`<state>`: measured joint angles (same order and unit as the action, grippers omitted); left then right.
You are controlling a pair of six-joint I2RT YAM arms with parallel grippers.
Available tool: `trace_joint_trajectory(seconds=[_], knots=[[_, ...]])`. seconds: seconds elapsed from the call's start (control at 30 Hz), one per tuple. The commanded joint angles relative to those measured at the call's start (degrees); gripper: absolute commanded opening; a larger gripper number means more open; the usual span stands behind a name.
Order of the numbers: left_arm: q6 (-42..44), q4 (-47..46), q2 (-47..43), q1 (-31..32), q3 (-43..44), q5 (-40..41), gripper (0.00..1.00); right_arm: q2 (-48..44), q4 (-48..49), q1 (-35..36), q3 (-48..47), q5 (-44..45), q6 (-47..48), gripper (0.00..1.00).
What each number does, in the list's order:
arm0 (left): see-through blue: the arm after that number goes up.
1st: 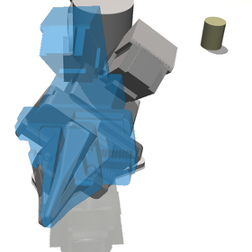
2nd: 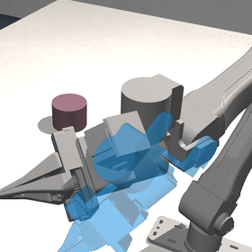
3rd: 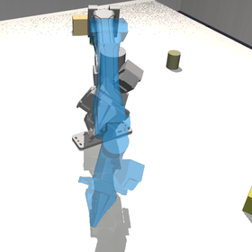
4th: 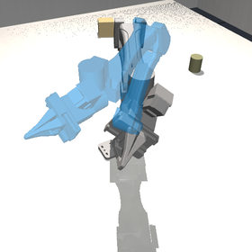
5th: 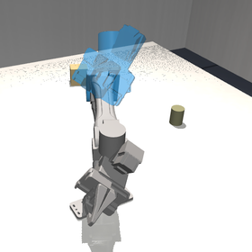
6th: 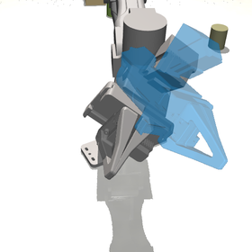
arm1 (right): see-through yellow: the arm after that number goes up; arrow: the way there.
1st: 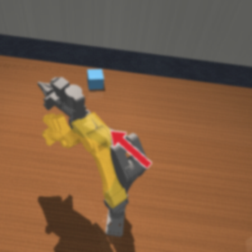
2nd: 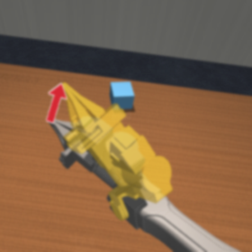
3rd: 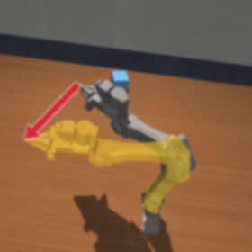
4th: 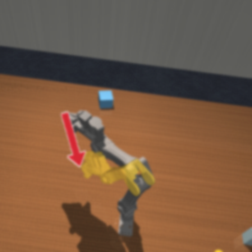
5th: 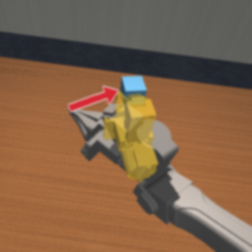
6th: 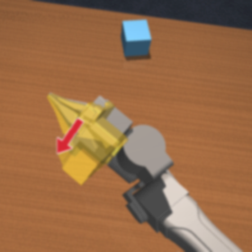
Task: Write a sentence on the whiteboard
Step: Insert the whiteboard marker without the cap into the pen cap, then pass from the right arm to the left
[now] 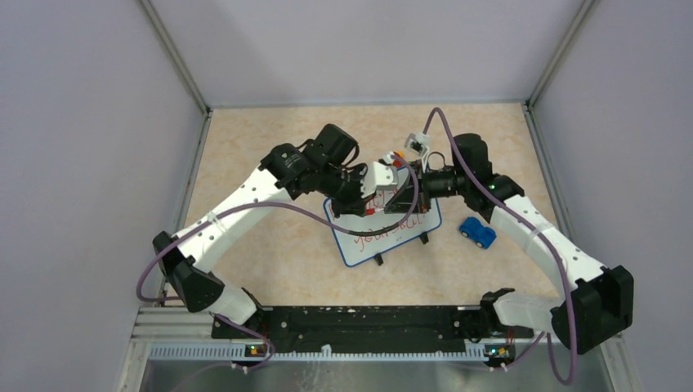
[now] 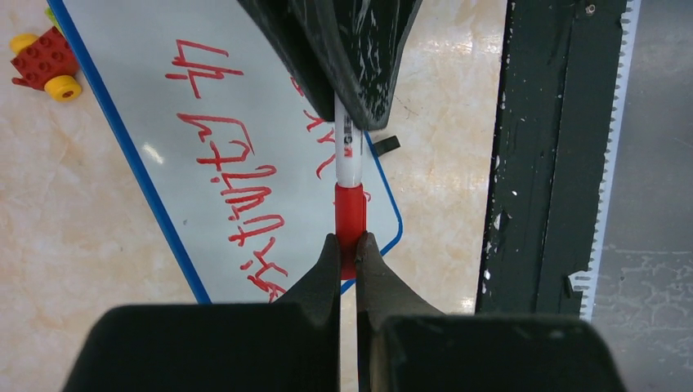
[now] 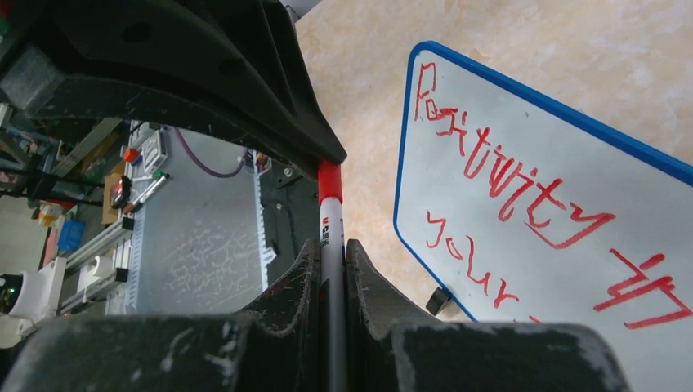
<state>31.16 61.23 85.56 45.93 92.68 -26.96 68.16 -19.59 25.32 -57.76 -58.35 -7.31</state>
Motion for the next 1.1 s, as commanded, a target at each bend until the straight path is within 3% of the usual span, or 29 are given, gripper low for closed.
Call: trace_joint_trajectory(seconds=[0.0,0.33,0.57,0.63,0.73,0.83,0.97,1.07], knots=[[-0.9,-2.3,1.1,0.6,4.7,0.8,0.00,0.5,5.7,1.5,0.3,-1.1,-2.4,0.00],[-3.7,-6.3,3.1,1.4,7.4,3.1,0.00,2.5,12.4,3.7,2.5,-2.9,-6.6,0.00],[-5.2,-6.6,2.3,1.1,10.1,7.6,0.27,2.7,18.1,1.8,2.4,-3.0,-10.7,0.00],[-5.6,-6.5,1.6,0.7,10.8,7.4,0.39,3.0,19.9,1.1,2.3,-3.3,-12.1,0.00],[-8.1,-7.0,0.4,-2.7,12.6,1.9,0.59,3.3,22.9,0.5,1.9,-3.4,-14.1,0.00],[-12.3,-8.3,-1.1,-11.5,13.3,-11.6,0.72,3.5,25.6,-0.3,1.5,-4.1,-16.3,0.00],[-18.9,-11.7,-3.8,-22.1,8.1,-25.8,0.74,2.8,29.0,-1.8,1.0,-5.0,-19.0,0.00],[-25.5,-17.4,-7.7,-26.6,0.0,-33.8,0.74,2.3,31.7,-2.3,0.7,-5.7,-21.3,0.00]])
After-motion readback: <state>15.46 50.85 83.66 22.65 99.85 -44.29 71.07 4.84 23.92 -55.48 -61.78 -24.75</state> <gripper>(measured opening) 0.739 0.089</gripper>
